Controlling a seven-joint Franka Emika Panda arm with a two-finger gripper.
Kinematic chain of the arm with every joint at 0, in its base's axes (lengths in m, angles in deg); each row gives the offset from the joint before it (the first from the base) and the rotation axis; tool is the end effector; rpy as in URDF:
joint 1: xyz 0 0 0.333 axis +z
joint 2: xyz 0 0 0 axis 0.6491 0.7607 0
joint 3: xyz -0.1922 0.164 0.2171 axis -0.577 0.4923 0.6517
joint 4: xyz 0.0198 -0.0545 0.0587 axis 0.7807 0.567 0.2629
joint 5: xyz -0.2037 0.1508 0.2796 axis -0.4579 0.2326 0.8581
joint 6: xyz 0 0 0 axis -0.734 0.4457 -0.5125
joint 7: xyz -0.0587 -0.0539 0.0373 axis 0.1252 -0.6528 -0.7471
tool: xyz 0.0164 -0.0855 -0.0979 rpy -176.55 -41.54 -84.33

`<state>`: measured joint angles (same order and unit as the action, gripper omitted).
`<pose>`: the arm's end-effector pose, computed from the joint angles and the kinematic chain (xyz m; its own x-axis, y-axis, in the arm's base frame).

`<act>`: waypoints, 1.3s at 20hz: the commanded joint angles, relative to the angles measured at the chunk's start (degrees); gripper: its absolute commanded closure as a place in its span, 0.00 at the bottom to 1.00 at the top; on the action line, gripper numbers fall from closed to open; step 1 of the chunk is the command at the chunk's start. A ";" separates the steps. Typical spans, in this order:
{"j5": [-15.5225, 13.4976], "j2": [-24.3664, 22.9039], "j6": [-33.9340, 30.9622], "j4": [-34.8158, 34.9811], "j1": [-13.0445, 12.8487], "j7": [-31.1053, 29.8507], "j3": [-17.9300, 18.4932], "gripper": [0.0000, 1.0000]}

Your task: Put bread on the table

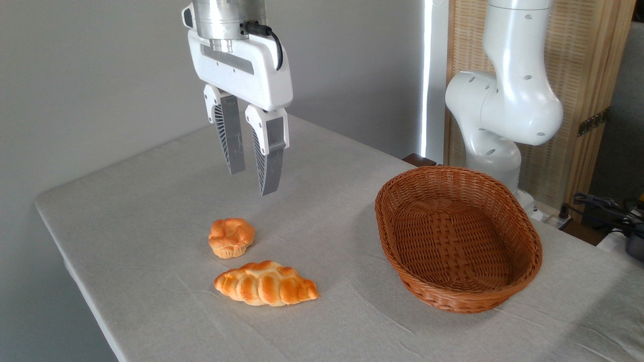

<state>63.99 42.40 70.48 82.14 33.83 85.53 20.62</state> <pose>0.5160 -0.0547 0.6006 0.6970 -0.7126 0.0800 -0.7073 -0.7015 -0.0875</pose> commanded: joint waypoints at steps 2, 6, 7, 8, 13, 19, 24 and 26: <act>-1.32 0.85 -4.49 -3.19 3.30 -4.08 -2.54 0.00; -1.85 5.25 -14.88 -10.77 3.30 -0.75 -2.28 0.00; -1.85 5.34 -15.31 -10.94 3.30 0.31 -2.10 0.00; -1.85 5.34 -15.49 -10.94 3.30 1.54 -2.01 0.00; -6.77 5.34 -15.58 -11.21 3.21 4.36 1.24 0.00; -6.42 5.69 -15.23 -11.12 3.21 4.36 0.63 0.00; -3.53 5.78 -13.12 -11.12 3.21 3.84 0.18 0.00; -3.34 5.78 -11.38 -11.12 3.21 3.40 -0.25 0.00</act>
<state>59.39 47.49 57.11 72.21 36.88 89.10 21.08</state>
